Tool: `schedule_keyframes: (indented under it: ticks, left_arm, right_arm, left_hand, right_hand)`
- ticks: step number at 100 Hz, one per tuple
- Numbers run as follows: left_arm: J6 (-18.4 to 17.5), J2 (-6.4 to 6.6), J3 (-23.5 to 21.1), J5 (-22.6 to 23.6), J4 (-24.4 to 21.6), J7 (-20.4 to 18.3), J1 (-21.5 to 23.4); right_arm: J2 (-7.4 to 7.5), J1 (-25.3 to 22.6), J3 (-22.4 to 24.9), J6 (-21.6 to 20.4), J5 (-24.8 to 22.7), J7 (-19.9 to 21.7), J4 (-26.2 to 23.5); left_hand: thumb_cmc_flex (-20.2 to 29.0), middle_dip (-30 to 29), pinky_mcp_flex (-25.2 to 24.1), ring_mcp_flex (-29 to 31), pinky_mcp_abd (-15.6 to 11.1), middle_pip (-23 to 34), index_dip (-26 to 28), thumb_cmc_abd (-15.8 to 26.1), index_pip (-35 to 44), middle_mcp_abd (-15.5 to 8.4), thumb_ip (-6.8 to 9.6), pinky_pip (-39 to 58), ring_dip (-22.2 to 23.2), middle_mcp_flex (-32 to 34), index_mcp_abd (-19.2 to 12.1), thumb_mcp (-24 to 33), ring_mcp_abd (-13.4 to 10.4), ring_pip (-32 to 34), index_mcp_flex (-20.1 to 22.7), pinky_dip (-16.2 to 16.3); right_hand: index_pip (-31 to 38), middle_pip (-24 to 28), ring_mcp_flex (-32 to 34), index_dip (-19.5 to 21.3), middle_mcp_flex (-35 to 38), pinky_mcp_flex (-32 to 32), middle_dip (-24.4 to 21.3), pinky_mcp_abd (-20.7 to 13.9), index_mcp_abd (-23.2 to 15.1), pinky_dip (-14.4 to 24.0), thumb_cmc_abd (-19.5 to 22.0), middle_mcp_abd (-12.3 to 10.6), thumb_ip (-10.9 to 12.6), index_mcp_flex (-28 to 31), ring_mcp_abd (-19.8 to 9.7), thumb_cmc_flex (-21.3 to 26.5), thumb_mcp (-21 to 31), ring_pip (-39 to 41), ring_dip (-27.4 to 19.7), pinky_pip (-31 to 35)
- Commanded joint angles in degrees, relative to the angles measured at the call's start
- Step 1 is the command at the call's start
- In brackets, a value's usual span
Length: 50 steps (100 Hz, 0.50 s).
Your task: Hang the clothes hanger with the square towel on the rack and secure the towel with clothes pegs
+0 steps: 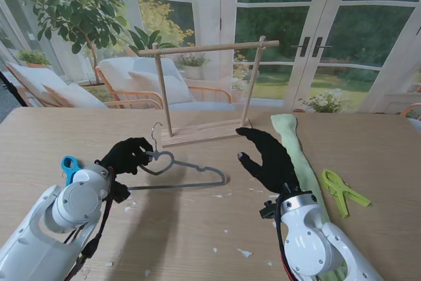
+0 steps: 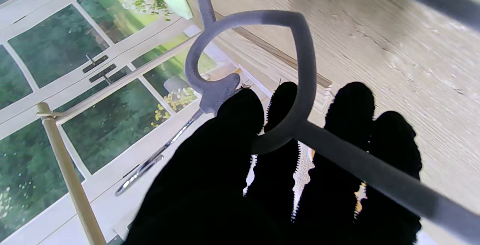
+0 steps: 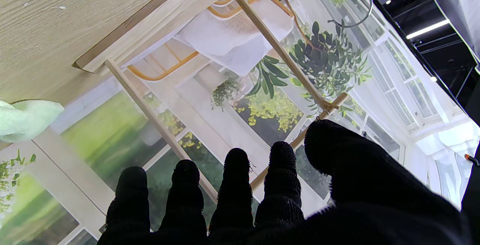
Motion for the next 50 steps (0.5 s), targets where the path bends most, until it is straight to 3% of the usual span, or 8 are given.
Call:
schedule_keyframes:
  ticks: [1,26,50]
  left_arm:
    - [0.8,-0.56,0.1,-1.0,-1.0,-0.5,-0.3]
    - [2.5,-1.07,1.0,-4.4,-3.2,0.1,-0.9]
    - [3.9,-1.31,1.8,-8.6,-6.3,-0.5,-1.0]
  right_arm:
    - [-0.40,-0.4,-0.2,0.0,0.0,0.7,-0.3]
    - [-0.42,-0.5,-0.1,-0.2,0.0,0.5,-0.4]
    - [-0.45,-0.6,0.0,-0.5,0.1,0.4,-0.4]
  left_hand:
    - [5.1,1.5,1.2,2.3,2.4,1.1,2.3,3.4,4.7,1.6,1.70,5.3,2.0,-1.4,-3.6,-1.7,0.9,3.9,-0.6,2.8]
    - [5.7,7.2,1.9,0.6,2.0,0.7,2.6,3.2,4.6,1.4,1.77,7.0,7.2,-4.0,-3.4,-1.4,-2.3,11.1,-0.7,8.1]
    - [6.9,10.6,3.1,1.4,1.0,1.1,3.5,2.6,5.7,1.4,1.81,7.6,8.4,-2.9,-2.1,1.7,-4.4,13.2,-1.6,11.2]
  right_hand:
    - [0.0,0.6,-0.9,0.8,0.3,0.1,0.3,0.4,-0.1,20.2,-0.5,0.2,-1.9,0.4,0.5,-0.6,0.7,0.6,0.5,-0.2]
    - [0.1,0.5,-0.7,0.8,0.3,0.3,0.2,0.5,-0.1,20.4,-0.5,0.3,-1.9,0.5,0.6,-0.6,0.6,1.0,0.7,0.1]
    - [0.1,0.6,-0.6,0.8,0.4,0.5,0.3,0.7,-0.1,20.6,-0.6,0.3,-1.9,0.5,0.7,-0.6,0.6,1.1,0.8,0.4]
